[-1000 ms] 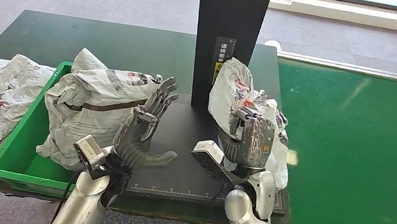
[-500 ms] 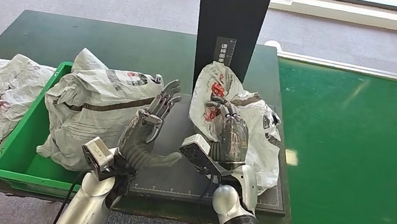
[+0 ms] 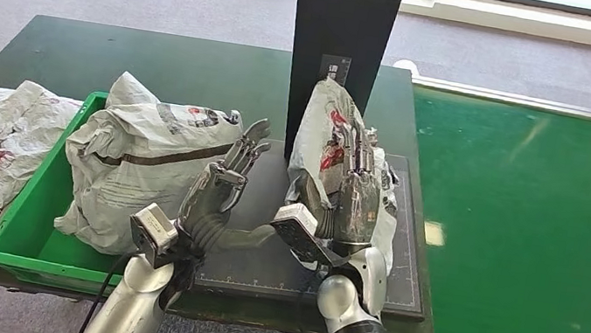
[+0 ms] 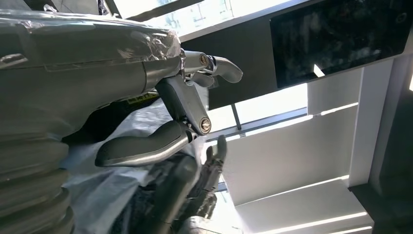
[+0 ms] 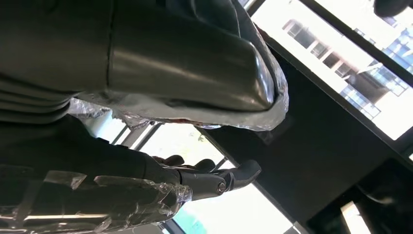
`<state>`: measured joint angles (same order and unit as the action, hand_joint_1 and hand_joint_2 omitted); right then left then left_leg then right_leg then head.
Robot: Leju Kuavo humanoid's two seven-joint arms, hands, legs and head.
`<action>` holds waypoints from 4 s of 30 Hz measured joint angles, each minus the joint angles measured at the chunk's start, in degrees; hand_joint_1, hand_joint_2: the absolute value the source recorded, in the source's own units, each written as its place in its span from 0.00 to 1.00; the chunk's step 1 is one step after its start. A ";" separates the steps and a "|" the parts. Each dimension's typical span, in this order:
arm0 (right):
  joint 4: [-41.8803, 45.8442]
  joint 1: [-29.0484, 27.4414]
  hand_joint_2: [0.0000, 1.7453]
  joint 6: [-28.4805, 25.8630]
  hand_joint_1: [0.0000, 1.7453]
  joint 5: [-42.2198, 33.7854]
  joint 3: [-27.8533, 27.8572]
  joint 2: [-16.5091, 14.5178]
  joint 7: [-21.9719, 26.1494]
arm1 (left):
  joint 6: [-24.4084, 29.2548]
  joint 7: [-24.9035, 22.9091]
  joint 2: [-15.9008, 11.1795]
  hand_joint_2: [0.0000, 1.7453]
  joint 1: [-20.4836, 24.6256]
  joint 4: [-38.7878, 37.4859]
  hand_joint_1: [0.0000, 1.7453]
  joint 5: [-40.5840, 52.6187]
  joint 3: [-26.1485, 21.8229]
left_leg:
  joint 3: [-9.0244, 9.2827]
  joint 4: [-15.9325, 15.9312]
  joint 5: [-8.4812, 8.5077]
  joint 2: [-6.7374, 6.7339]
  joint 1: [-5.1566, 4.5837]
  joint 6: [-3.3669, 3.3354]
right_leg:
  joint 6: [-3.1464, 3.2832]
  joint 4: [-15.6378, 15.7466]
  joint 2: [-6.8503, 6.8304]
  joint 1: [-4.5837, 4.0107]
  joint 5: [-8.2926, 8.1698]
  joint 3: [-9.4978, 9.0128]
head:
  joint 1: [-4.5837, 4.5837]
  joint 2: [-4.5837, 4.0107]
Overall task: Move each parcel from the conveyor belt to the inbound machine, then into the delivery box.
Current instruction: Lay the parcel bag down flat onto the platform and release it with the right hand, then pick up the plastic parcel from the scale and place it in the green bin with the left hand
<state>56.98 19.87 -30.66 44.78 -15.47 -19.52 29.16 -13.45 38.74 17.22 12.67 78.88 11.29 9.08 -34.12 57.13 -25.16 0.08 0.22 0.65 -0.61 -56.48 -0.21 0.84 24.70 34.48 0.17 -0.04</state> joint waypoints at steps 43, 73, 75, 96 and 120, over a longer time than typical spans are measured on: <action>31.70 -8.02 1.00 -9.47 0.00 -6.50 16.54 1.54 10.86 | 19.90 -11.90 0.80 1.00 4.43 -12.47 0.00 24.14 5.74 | 0.01 0.05 -0.06 0.00 -0.11 -0.06 | -0.08 0.06 0.05 0.11 -0.03 0.02 | 0.01 0.00; 43.03 -9.51 1.00 -9.32 0.00 -6.93 20.71 1.90 10.99 | 25.89 -35.30 3.87 1.00 19.20 -48.51 1.00 30.99 32.92 | 0.09 0.02 -0.06 -0.10 -0.08 -0.06 | -0.14 0.03 0.17 0.10 -0.08 -0.09 | 0.02 -0.01; 42.83 -9.51 1.00 -9.32 0.00 -6.94 20.72 1.91 10.99 | 24.76 -35.81 3.87 1.00 19.82 -49.33 1.00 30.40 36.51 | 0.10 0.02 -0.06 -0.05 -0.08 -0.07 | -0.15 0.03 0.12 0.10 -0.07 -0.14 | 0.02 0.00; 41.61 -9.53 1.00 -9.32 0.00 -6.07 20.72 1.91 10.99 | 48.84 -39.26 3.81 1.00 23.65 -52.54 1.00 31.69 50.43 | 0.69 -0.01 -0.14 0.02 -0.07 -0.08 | -0.13 0.04 0.04 0.09 0.09 -0.73 | 0.02 0.00; 41.55 -9.71 1.00 -9.32 0.00 -6.11 21.96 1.95 10.98 | 53.58 -45.61 -4.46 1.00 6.95 3.76 1.00 75.53 17.13 | 0.56 -0.04 -0.29 -0.19 -0.02 0.00 | -0.03 -0.01 0.21 0.03 0.18 -0.52 | 0.01 0.00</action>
<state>98.53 10.16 -39.98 38.67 6.49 -17.57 40.15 40.13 -6.87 12.76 19.63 82.64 86.82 26.21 -33.56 57.08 -25.44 -0.10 0.20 0.65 -0.64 -56.49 0.00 0.87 24.88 33.96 0.19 -0.04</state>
